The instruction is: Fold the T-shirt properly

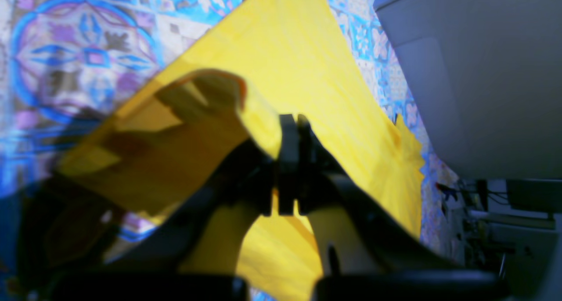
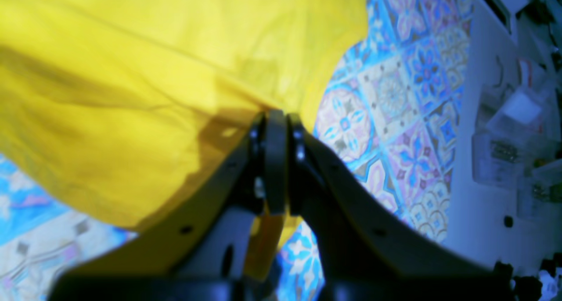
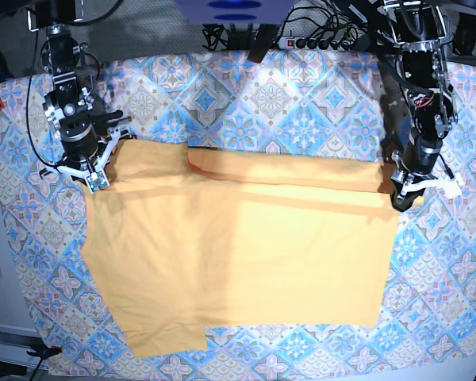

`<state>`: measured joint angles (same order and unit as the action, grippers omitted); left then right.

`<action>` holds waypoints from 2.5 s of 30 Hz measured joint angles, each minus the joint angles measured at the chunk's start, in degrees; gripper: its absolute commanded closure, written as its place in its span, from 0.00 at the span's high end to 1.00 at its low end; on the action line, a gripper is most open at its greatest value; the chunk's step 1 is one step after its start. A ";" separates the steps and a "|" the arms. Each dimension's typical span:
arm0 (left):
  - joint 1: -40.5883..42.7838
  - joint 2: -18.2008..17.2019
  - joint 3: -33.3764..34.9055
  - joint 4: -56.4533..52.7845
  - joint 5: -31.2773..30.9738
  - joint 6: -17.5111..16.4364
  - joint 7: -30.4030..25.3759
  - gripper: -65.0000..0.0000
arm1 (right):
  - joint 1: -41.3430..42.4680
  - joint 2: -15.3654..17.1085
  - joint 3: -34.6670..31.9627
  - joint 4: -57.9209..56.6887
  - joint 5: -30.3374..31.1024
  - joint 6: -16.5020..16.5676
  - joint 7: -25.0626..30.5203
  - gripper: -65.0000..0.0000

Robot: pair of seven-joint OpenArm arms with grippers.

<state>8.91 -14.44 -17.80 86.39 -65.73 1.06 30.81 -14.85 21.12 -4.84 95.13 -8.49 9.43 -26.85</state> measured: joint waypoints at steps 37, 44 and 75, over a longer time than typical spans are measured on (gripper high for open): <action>-4.48 3.13 -0.22 -5.18 10.25 0.02 -0.11 0.41 | 8.61 -5.05 1.29 -14.69 -0.28 -0.68 10.36 0.26; 0.07 3.02 -0.44 -2.67 5.38 -0.42 -0.22 0.40 | 3.26 -4.37 1.31 -7.98 -0.31 -0.55 7.54 0.26; -2.84 3.02 -0.70 -20.50 -10.86 -1.46 -1.25 0.40 | -1.53 -3.28 1.22 -4.72 -0.24 -0.61 7.10 0.25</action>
<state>6.07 -11.42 -18.50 65.89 -76.60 -0.40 29.56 -16.38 17.85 -3.62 90.41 -8.73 8.82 -19.75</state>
